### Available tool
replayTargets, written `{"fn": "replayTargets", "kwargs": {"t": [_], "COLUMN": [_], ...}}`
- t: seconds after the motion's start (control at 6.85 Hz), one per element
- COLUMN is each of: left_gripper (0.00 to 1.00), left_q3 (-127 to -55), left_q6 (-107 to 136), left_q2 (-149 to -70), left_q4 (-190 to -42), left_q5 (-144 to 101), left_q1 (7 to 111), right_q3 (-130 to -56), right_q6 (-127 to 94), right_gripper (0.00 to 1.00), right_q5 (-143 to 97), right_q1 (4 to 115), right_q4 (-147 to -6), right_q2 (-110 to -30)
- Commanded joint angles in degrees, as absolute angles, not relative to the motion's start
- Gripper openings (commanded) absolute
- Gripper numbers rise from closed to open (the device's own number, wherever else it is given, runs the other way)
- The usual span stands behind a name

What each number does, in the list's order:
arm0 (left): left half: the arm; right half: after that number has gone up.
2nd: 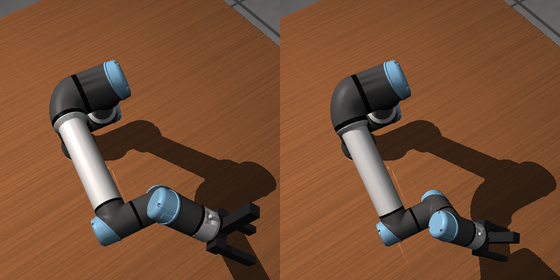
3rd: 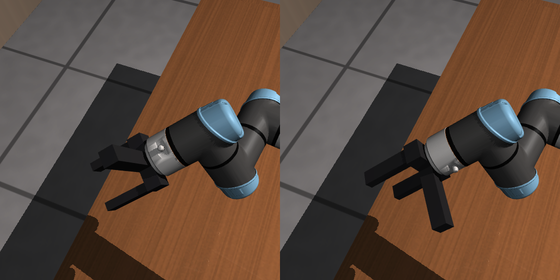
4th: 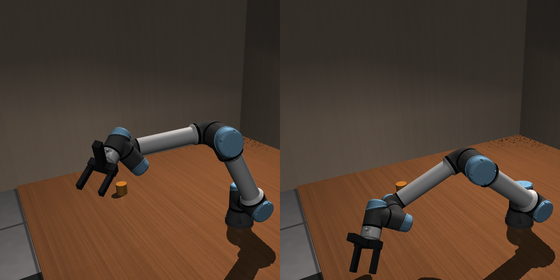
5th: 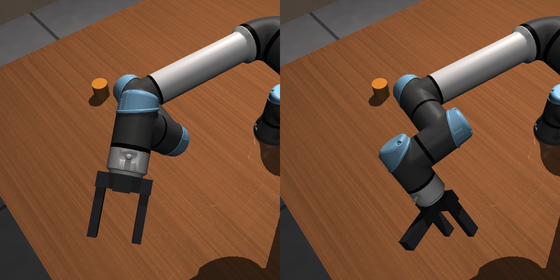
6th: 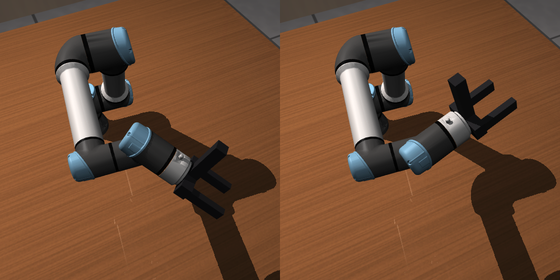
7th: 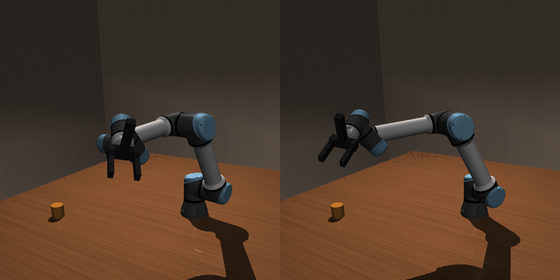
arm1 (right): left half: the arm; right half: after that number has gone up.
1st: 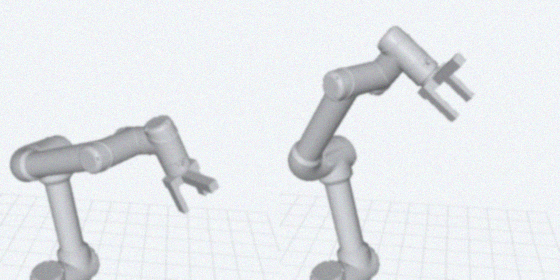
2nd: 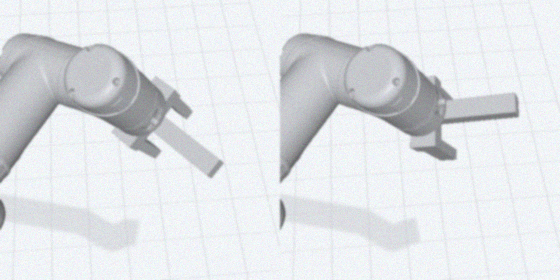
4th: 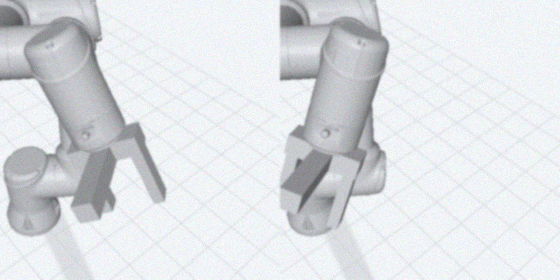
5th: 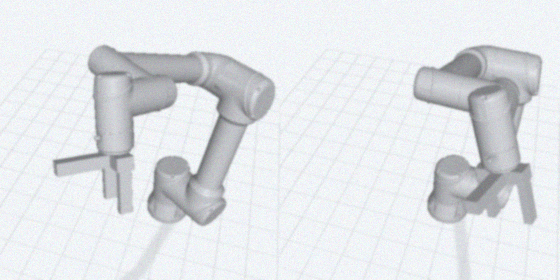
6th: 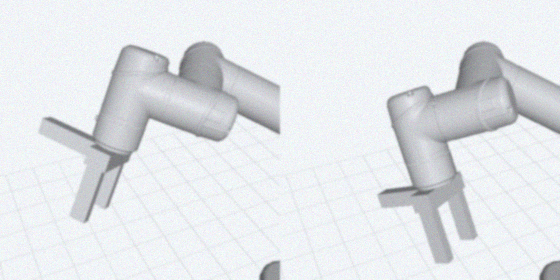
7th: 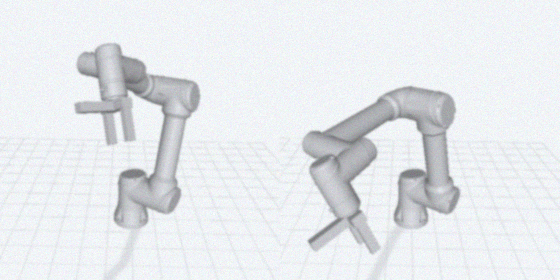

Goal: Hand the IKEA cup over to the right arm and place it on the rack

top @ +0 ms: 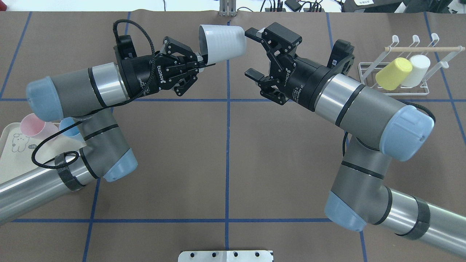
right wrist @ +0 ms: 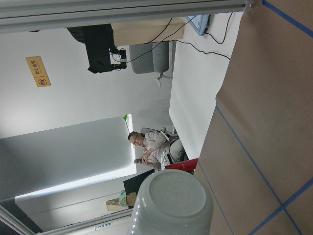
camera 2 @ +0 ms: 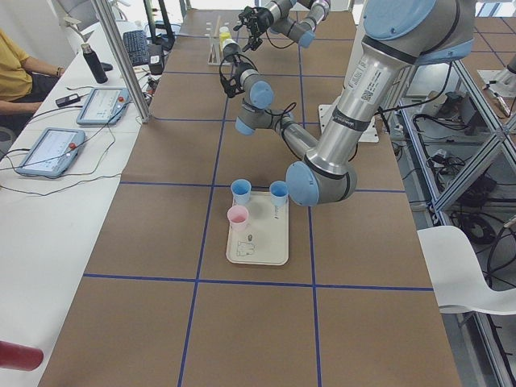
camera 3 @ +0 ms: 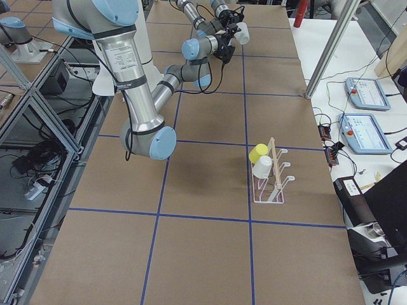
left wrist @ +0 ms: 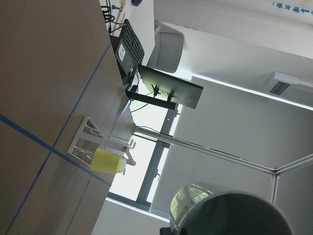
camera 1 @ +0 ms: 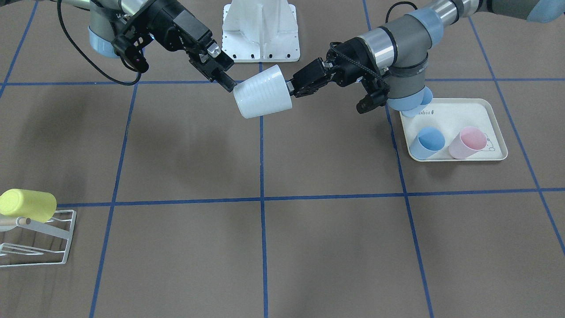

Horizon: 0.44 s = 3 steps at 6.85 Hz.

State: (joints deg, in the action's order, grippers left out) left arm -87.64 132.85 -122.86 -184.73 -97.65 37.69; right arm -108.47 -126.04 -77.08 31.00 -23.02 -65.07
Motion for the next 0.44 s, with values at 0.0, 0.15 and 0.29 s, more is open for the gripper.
{"fn": "replayTargets", "kwargs": {"t": [0.0, 0.15, 0.29], "left_gripper": [0.0, 0.0, 0.0], "left_q3": [-88.2, -88.5, -88.5], "left_q6": [134.0, 135.4, 135.4], "left_q2": [-123.2, -123.2, -123.2], "left_q4": [-184.7, -184.7, -184.7], "left_q5": [-97.4, -97.4, -97.4], "left_q1": [37.3, 37.3, 37.3], "right_q3": [-108.4, -108.4, -108.4], "right_q6": [-126.7, -127.5, -128.9], "right_gripper": [0.99, 0.99, 0.99], "right_q5": [-77.1, -77.0, -77.0], "right_q1": [30.9, 30.9, 30.9], "right_q4": [-23.0, -23.0, -23.0], "right_q2": [-65.0, -65.0, -65.0]}}
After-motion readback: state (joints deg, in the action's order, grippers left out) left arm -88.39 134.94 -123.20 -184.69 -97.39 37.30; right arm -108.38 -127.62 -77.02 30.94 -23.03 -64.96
